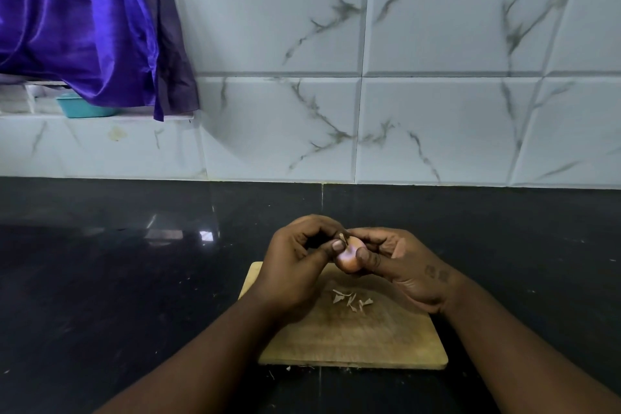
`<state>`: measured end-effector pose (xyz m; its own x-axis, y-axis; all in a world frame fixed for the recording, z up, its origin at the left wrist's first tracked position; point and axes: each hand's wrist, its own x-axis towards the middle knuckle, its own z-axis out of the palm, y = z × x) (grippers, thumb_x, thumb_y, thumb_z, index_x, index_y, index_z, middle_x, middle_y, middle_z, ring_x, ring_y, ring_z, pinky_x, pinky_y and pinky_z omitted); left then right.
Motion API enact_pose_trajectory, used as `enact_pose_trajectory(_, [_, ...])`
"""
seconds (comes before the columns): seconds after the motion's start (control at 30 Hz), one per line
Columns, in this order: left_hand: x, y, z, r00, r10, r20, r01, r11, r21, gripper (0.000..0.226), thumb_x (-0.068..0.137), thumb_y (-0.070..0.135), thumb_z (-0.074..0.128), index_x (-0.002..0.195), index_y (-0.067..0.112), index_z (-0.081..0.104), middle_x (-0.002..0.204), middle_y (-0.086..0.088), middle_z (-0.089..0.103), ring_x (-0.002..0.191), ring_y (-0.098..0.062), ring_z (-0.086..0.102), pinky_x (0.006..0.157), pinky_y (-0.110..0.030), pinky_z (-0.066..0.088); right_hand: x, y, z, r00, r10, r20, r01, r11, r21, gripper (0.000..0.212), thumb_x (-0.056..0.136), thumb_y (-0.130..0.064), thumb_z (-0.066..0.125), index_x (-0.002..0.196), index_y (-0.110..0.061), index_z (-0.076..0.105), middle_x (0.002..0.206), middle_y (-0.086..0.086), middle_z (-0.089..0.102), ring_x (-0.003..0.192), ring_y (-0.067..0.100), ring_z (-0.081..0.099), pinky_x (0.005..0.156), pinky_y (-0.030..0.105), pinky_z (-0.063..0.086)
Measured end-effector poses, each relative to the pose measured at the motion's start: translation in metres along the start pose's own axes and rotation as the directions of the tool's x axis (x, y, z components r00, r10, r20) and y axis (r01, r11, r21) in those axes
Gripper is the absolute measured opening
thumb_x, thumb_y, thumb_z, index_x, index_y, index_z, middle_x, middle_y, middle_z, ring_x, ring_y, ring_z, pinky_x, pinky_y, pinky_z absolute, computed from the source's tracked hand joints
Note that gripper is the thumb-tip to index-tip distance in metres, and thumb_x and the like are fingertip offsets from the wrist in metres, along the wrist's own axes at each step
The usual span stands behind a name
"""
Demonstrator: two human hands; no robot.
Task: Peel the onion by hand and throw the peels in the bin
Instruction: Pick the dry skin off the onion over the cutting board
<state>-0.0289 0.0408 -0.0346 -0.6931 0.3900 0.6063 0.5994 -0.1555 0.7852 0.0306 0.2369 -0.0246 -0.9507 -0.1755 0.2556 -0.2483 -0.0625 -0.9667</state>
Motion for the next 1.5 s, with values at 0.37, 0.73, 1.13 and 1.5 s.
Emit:
enact_pose_trajectory(0.37, [0.002,-0.004,-0.008,0.99,-0.025,0.139,0.037,0.996,-0.078,0.008,0.091,0.002,0.07,0.091,-0.005,0.072,0.101,-0.022,0.068,0.095,-0.03,0.067,0.086,-0.045,0.055,-0.004,-0.003,-0.007,0.996,0.023,0.089,-0.01,0.989,-0.145,0.044,0.094,-0.014,0.063,0.136,-0.001,0.064,0.129,0.019,0.072,0.125,0.035,0.067,0.103,0.038,0.056])
enact_pose_trajectory(0.73, [0.001,-0.005,-0.007,0.992,-0.077,0.095,0.093,0.98,-0.176,0.008,0.094,-0.009,0.068,0.099,-0.013,0.074,0.105,-0.025,0.076,0.1,-0.031,0.074,0.091,-0.045,0.06,-0.004,-0.006,-0.01,0.999,0.049,0.015,-0.047,0.993,-0.112,0.044,0.094,-0.019,0.063,0.137,-0.007,0.065,0.129,0.016,0.073,0.127,0.036,0.066,0.107,0.044,0.054])
enact_pose_trajectory(1.13, [0.002,-0.003,-0.007,0.997,-0.068,0.044,0.069,0.997,-0.028,0.011,0.094,-0.011,0.069,0.092,-0.004,0.076,0.097,-0.013,0.078,0.094,-0.024,0.075,0.084,-0.037,0.063,-0.002,-0.005,-0.01,0.999,0.05,0.003,-0.05,0.995,-0.092,0.042,0.094,-0.018,0.064,0.135,-0.009,0.066,0.129,0.017,0.073,0.126,0.037,0.066,0.104,0.046,0.056])
enact_pose_trajectory(1.5, [0.003,0.002,-0.007,0.982,-0.188,-0.006,0.185,0.973,-0.134,0.013,0.099,-0.007,0.064,0.095,0.003,0.072,0.088,-0.005,0.076,0.084,-0.018,0.073,0.08,-0.029,0.062,0.0,-0.004,-0.013,0.999,0.053,-0.006,-0.053,0.998,0.035,0.045,0.094,-0.011,0.064,0.139,-0.006,0.063,0.135,0.018,0.07,0.129,0.035,0.064,0.105,0.04,0.055])
